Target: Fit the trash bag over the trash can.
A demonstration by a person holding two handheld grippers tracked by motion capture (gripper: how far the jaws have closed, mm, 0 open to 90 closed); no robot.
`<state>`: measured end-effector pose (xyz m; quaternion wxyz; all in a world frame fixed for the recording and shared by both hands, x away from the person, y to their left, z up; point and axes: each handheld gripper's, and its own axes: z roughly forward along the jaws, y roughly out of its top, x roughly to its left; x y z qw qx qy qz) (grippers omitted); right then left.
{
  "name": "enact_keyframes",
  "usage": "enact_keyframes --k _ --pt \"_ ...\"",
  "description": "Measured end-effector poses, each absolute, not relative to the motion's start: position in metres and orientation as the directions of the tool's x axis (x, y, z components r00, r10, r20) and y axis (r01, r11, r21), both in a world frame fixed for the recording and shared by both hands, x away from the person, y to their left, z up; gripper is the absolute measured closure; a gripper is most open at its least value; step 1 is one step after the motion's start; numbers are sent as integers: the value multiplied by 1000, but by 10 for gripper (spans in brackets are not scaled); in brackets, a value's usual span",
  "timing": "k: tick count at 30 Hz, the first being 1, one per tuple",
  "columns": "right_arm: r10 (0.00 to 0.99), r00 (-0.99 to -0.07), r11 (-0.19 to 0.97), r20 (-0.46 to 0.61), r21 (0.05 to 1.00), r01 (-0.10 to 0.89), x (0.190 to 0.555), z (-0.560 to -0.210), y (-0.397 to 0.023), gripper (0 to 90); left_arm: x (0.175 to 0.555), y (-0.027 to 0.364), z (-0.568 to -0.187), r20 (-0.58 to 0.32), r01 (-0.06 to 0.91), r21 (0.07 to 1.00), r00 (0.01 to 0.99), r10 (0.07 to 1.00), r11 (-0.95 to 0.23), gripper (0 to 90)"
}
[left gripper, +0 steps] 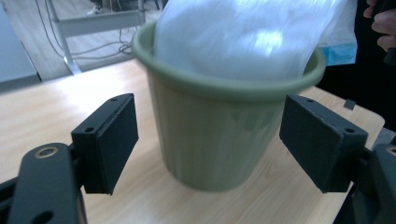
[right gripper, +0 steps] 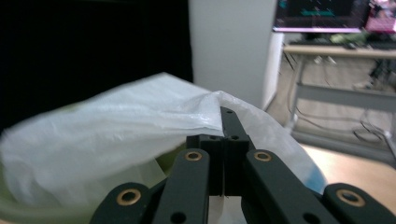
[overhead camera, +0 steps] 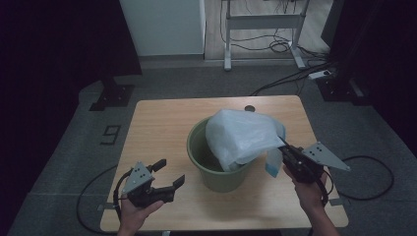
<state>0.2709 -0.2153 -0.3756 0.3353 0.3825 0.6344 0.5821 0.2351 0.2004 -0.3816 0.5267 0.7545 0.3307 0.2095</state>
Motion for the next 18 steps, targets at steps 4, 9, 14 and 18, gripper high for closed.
enact_keyframes --k 4,9,14,18 --pt "850 -526 58 -17 996 62 270 -361 -195 886 240 183 -368 -12 254 936 714 700 -243 199" --pt "828 -559 88 -36 994 67 272 -356 -174 887 244 159 -361 0 243 934 732 681 -261 196" --pt "814 -579 109 -46 991 74 272 -357 -162 886 248 145 -360 1 240 933 741 671 -267 200" --pt "805 -590 126 -59 989 73 272 -358 -155 886 251 136 -359 13 233 933 741 671 -275 228"
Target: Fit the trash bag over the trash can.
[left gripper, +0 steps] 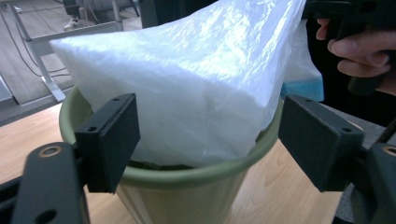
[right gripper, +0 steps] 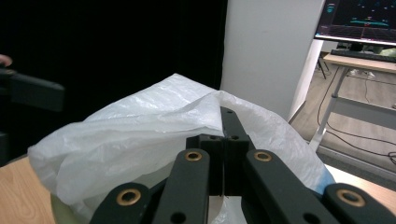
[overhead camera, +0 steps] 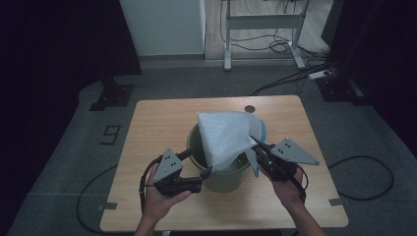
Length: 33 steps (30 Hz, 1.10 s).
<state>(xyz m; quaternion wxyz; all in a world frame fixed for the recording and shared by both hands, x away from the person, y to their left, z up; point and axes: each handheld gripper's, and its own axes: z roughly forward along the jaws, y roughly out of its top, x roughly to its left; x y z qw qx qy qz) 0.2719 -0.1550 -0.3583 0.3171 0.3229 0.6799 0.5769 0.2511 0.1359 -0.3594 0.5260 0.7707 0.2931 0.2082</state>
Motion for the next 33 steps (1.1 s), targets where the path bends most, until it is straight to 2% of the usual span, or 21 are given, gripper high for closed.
enact_keyframes --k 2,5,10,12,18,20,21,22,25,27,33 --pt "800 -597 133 -65 988 71 272 -359 -153 886 253 132 -359 26 224 932 743 669 -285 253" --pt "794 -605 135 -66 988 70 271 -359 -151 886 255 126 -358 39 218 929 747 664 -300 345" --pt "788 -612 134 -64 989 68 271 -359 -150 885 257 118 -358 52 198 928 769 637 -315 629" --pt "786 -615 134 -66 989 65 271 -359 -150 885 258 114 -358 58 189 928 779 625 -322 716" --pt "782 -619 131 -68 990 57 269 -361 -151 844 260 110 -360 54 176 935 787 615 -308 883" --pt "786 -614 133 -70 989 58 268 -364 -152 780 261 112 -360 39 180 942 782 622 -284 899" --pt "791 -607 133 -70 989 60 267 -366 -152 706 261 113 -360 33 181 945 774 633 -272 900" --pt "804 -590 136 -72 989 65 265 -368 -153 596 262 114 -360 29 184 947 766 642 -263 900" --pt "833 -547 146 -80 986 78 260 -376 -155 458 263 120 -359 6 192 957 740 673 -219 900" --pt "851 -516 164 -94 982 91 257 -381 -158 406 263 124 -358 0 185 963 724 690 -194 900" --pt "879 -468 167 -89 978 127 252 -389 -174 382 259 137 -353 -26 173 976 695 719 -132 900"
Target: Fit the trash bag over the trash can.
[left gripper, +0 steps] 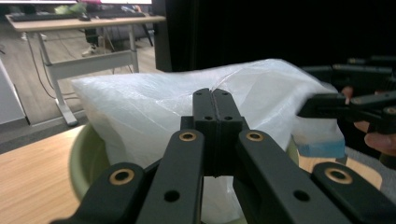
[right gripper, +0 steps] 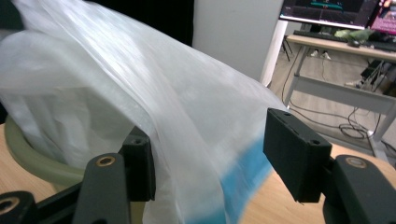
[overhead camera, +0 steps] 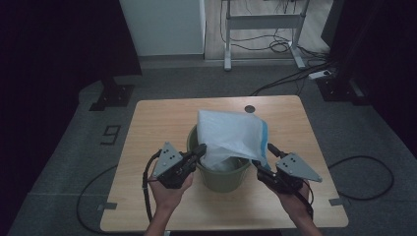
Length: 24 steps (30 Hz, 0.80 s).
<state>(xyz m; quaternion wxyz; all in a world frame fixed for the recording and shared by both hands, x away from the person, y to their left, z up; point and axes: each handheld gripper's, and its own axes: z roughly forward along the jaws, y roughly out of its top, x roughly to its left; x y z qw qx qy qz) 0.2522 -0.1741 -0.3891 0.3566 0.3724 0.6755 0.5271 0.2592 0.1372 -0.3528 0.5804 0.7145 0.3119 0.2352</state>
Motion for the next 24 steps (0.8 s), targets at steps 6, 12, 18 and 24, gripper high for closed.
enact_keyframes --k 6,12,18,24 --pt "890 -451 144 -66 979 142 252 -391 -189 406 257 157 -353 -76 186 980 680 729 -71 900" --pt "883 -466 148 -54 975 166 260 -397 -204 648 252 178 -364 -118 206 978 675 729 -33 900" --pt "879 -474 161 -55 969 186 269 -403 -216 813 245 199 -375 -131 220 975 663 737 -25 900" --pt "882 -471 158 -37 963 219 277 -411 -226 767 233 214 -386 -140 225 974 680 720 -23 900"
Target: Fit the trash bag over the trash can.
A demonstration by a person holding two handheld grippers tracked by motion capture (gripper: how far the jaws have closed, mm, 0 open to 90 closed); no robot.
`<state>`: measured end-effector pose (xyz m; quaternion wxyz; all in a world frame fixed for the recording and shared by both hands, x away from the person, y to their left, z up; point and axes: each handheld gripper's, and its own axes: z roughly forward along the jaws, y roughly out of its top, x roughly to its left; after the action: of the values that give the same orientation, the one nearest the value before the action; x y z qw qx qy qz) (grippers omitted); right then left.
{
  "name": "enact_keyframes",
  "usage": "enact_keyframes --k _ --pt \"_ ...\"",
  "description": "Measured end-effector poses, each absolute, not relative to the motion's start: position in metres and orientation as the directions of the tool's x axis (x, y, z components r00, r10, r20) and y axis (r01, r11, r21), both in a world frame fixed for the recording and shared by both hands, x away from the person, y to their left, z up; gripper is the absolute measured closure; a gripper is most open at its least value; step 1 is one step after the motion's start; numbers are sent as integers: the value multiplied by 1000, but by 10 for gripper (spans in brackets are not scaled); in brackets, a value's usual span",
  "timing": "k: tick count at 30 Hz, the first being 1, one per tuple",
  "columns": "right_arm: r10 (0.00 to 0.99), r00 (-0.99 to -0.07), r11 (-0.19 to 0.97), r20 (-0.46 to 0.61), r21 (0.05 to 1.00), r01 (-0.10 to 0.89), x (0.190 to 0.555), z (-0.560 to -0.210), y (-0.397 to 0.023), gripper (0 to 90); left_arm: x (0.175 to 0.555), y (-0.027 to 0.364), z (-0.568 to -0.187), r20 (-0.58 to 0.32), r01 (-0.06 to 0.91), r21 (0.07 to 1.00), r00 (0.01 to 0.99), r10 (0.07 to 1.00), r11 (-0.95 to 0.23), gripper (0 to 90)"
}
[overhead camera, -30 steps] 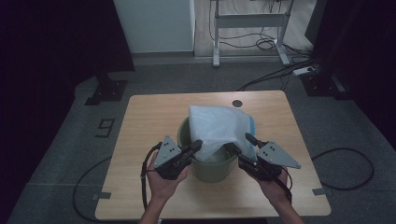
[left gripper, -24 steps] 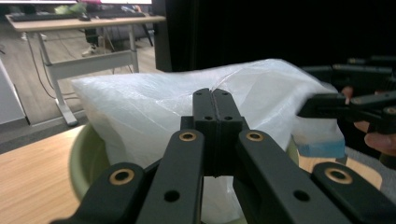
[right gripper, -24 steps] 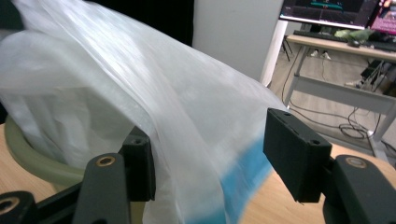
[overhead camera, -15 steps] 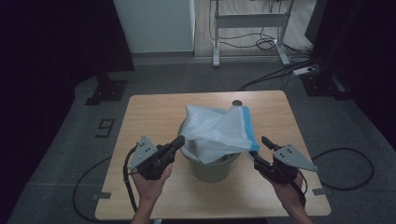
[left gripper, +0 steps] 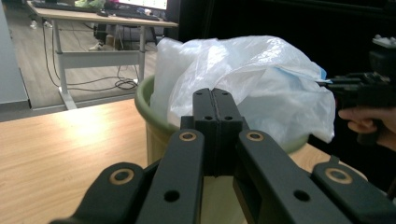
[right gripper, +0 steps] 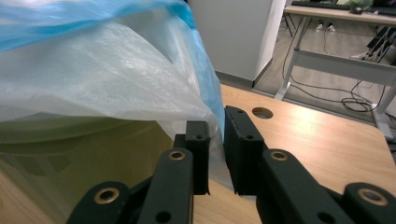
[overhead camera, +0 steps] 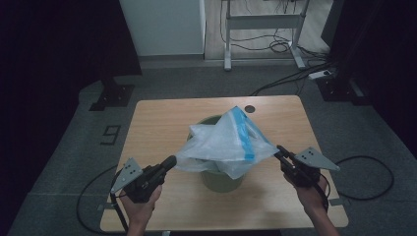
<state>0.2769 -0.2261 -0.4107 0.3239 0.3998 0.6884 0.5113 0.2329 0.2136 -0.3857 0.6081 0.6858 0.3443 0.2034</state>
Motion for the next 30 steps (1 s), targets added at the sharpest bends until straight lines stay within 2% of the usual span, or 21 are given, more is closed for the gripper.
enact_keyframes --k 5,8,13,19,25,30 --pt "871 -492 129 -6 967 217 267 -410 -238 474 228 213 -391 -138 228 973 684 716 -31 900" --pt "858 -512 103 21 972 212 252 -405 -247 388 228 209 -390 -135 228 973 690 711 -37 900" --pt "839 -543 86 35 977 195 234 -396 -252 348 228 204 -389 -130 226 973 696 706 -43 900" --pt "812 -581 66 45 984 168 231 -380 -238 305 227 202 -394 -135 234 971 698 703 -45 900" --pt "797 -602 47 50 988 145 243 -361 -214 294 227 202 -395 -135 234 971 703 698 -48 899" --pt "780 -623 51 66 984 168 261 -356 -190 288 227 202 -394 -133 230 972 705 696 -47 899"
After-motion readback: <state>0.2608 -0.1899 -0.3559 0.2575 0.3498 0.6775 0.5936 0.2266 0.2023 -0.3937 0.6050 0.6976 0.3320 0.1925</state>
